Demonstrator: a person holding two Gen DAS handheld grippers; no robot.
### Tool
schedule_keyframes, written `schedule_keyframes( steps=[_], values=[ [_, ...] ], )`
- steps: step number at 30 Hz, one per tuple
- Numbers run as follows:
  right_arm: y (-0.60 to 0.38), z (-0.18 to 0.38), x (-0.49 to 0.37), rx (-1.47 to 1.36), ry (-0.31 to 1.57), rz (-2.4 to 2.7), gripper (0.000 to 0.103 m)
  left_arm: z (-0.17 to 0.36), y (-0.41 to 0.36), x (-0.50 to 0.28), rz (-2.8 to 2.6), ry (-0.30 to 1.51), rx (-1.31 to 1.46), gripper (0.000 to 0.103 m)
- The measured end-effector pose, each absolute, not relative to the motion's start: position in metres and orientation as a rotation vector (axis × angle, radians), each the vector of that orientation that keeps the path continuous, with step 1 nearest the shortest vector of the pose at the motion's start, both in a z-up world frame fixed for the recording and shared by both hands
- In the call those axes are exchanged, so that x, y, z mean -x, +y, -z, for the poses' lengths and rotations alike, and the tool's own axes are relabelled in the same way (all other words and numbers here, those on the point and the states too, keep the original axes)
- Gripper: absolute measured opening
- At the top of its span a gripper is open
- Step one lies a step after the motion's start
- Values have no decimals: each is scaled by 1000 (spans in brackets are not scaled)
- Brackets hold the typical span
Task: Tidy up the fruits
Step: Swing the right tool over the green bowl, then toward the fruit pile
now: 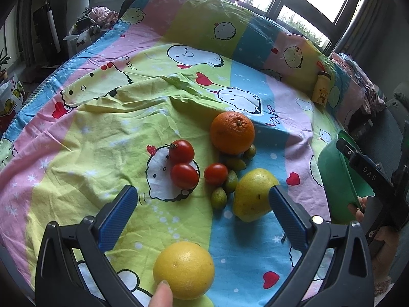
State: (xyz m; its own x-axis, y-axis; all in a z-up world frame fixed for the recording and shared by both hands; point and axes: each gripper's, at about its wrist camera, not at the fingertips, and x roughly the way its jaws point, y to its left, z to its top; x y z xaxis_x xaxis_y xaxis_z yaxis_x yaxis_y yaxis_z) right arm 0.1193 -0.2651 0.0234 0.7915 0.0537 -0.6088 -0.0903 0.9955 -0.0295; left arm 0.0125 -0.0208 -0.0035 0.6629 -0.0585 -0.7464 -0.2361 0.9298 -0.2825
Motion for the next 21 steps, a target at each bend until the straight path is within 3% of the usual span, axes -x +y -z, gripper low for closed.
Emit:
schedule_keyframes(
  steps=[21],
  values=[
    [-249, -45, -47, -3, 660, -55, 103, -6, -18, 1, -35, 833, 392, 103]
  ],
)
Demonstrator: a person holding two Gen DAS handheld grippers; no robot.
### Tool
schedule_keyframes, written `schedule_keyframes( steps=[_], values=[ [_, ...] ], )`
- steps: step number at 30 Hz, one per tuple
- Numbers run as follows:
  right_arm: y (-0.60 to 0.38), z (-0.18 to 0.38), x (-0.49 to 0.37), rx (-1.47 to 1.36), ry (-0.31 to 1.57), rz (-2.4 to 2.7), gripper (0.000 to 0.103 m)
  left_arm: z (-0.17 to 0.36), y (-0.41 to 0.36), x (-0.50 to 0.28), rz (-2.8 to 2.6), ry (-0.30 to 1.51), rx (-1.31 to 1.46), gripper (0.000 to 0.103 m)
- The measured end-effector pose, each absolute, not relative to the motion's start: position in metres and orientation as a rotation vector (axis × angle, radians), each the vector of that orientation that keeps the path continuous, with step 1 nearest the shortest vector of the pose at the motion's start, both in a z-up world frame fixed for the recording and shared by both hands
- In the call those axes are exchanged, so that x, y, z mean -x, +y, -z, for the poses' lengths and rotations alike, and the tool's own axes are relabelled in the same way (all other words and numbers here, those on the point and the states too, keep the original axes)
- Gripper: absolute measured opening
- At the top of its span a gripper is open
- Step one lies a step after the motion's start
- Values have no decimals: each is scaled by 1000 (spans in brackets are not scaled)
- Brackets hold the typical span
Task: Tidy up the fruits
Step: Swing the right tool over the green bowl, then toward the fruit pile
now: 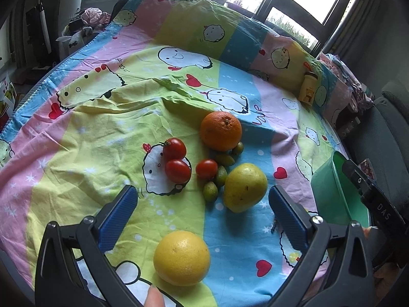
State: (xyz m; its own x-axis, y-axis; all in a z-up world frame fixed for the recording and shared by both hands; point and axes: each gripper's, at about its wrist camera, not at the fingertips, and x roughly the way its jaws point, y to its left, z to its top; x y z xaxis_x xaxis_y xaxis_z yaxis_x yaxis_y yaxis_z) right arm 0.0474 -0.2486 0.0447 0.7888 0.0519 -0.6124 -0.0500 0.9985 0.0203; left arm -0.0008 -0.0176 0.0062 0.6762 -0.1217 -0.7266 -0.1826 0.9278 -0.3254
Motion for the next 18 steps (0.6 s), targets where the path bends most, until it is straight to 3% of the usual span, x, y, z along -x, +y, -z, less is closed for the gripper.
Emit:
schedule_keyframes(
  steps=[7, 18],
  values=[
    [-223, -55, -37, -39, 627, -186, 103, -8, -12, 5, -32, 818, 403, 103],
    [-193, -26, -57, -239, 833, -278, 101, -6, -3, 2, -7, 827, 459, 102]
  ],
)
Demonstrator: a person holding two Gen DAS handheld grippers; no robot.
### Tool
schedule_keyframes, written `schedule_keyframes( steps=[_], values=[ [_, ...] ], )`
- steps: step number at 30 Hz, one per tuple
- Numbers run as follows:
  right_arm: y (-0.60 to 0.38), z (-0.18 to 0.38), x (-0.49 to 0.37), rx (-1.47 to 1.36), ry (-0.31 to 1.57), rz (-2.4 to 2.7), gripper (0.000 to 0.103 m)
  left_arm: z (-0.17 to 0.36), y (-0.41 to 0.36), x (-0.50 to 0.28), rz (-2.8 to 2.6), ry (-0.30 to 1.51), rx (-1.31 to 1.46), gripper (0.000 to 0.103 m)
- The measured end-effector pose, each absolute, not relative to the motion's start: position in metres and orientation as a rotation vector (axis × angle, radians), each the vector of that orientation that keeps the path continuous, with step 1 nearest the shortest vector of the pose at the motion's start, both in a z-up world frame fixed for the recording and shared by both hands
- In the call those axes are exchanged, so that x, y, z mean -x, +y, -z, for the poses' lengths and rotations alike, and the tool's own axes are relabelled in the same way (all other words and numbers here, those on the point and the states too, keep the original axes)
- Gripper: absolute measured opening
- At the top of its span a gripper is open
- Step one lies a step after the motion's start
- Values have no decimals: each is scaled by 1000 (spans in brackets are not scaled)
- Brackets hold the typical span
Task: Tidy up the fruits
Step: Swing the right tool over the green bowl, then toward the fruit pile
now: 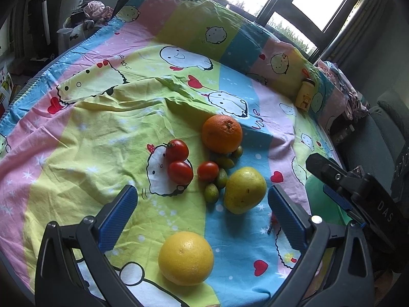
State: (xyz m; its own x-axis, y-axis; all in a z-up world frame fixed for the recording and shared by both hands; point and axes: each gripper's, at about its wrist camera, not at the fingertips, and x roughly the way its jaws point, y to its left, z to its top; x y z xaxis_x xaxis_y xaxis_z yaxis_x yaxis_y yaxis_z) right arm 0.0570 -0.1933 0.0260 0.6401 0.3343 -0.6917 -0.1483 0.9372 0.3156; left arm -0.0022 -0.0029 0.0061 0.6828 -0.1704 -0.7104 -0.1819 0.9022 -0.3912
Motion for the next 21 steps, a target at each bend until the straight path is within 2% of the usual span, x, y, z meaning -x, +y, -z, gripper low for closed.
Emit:
schedule_keyframes(
  steps=[4, 6, 8, 13, 21],
  values=[
    [-189, -25, -58, -249, 842, -304, 96, -4, -2, 0, -3, 836, 462, 98],
    [-187, -24, -59, -259, 856, -321, 86, -3, -4, -1, 7, 845, 461, 95],
    [-187, -22, -61, -269, 869, -332, 82, -1, -5, -2, 0, 858, 454, 93],
    [-186, -20, -61, -272, 881, -329, 80, 2, -10, -3, -3, 873, 429, 80],
    [-188, -17, -63, -300, 896, -324, 80, 4, -8, -5, 20, 892, 470, 79]
  ],
)
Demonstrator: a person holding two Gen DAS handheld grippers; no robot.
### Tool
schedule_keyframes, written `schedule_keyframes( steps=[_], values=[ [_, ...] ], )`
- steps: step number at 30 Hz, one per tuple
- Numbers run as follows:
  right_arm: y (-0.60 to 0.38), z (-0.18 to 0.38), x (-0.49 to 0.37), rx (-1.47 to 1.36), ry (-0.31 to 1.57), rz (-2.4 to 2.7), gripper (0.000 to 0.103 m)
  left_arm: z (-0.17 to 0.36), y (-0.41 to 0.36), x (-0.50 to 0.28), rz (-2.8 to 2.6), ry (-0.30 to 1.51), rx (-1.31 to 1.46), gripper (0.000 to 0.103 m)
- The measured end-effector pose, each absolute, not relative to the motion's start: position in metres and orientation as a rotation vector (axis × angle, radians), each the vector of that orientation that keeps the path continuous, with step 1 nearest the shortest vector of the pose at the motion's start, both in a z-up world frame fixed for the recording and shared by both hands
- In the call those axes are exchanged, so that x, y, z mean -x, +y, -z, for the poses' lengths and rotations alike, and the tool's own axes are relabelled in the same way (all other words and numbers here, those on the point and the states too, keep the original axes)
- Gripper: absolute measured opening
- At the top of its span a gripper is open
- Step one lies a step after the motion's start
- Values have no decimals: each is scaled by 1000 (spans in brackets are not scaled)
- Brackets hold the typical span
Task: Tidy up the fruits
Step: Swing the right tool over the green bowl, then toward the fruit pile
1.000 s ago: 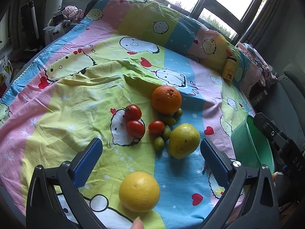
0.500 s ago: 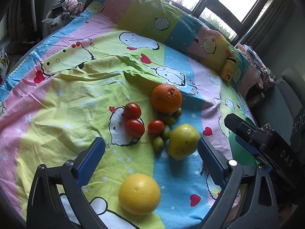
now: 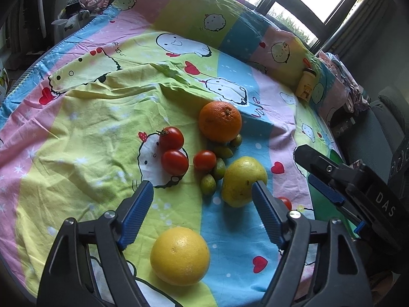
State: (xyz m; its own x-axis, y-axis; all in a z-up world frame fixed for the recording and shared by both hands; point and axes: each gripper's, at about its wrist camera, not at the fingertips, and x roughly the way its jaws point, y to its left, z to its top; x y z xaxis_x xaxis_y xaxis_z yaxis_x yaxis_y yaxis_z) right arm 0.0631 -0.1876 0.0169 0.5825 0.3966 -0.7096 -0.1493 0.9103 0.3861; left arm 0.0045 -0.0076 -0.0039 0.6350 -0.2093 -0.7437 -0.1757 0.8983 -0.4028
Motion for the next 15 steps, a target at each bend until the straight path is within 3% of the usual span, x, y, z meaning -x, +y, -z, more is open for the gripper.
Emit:
schedule_keyframes(
  steps=[11, 15],
  values=[
    [-191, -13, -67, -342, 928, -335, 80, 0, -10, -4, 26, 878, 493, 79],
    [-193, -6, -73, -371, 959, -347, 80, 3, -13, -10, 35, 899, 452, 68]
  ],
)
